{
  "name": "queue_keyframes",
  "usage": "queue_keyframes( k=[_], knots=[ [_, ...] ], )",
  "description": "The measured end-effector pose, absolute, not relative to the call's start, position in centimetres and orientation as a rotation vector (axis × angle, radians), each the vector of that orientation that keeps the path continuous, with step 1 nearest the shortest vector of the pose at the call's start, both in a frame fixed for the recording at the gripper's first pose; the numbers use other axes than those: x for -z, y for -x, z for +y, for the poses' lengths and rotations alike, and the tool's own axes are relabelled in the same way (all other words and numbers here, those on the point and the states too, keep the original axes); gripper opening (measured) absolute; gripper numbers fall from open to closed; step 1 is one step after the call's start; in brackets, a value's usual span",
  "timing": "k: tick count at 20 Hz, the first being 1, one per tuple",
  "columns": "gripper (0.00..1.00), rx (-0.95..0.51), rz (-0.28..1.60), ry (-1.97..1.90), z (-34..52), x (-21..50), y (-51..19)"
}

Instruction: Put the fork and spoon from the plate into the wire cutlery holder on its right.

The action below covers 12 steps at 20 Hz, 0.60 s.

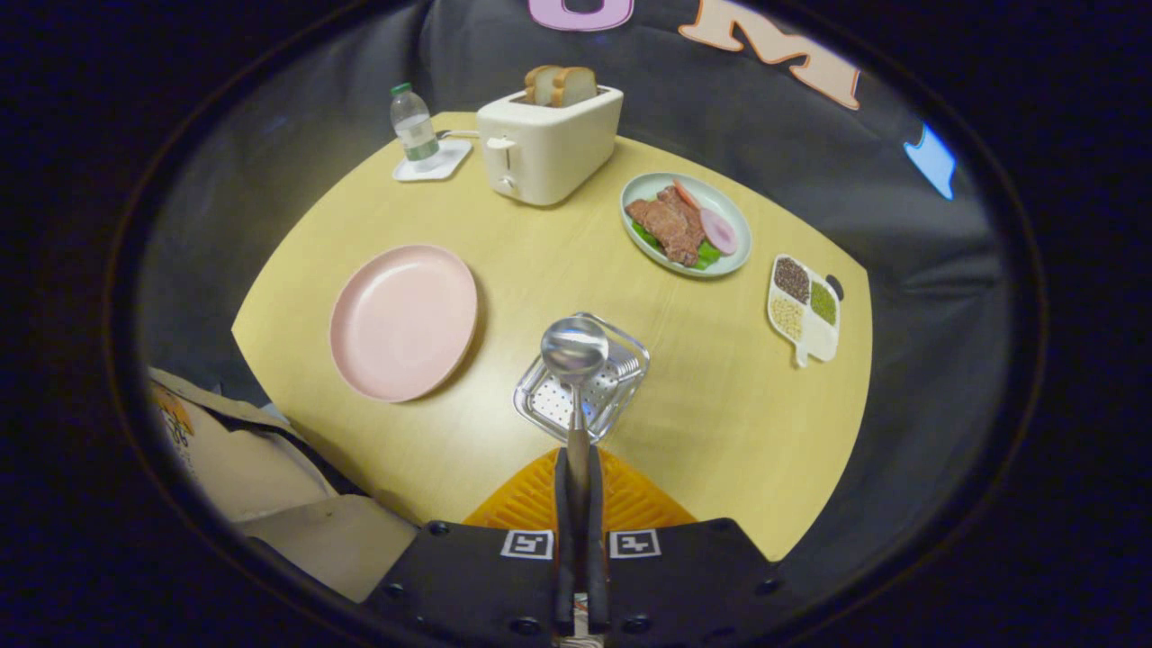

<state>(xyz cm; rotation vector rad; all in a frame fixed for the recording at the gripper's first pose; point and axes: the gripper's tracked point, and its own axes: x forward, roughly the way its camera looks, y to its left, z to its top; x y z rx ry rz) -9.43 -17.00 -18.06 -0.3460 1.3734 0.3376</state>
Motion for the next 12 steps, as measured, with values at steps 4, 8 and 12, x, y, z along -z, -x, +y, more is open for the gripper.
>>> queue_keyframes(
  k=[4, 8, 12],
  knots=[
    [0.09, -0.350, 1.447, 0.346, -17.2, 18.7, 9.3],
    [0.09, -0.350, 1.520, 0.335, -17.1, 19.1, 9.1],
    [0.12, -0.332, 1.550, 0.324, -17.0, 19.5, 8.8]
  ],
)
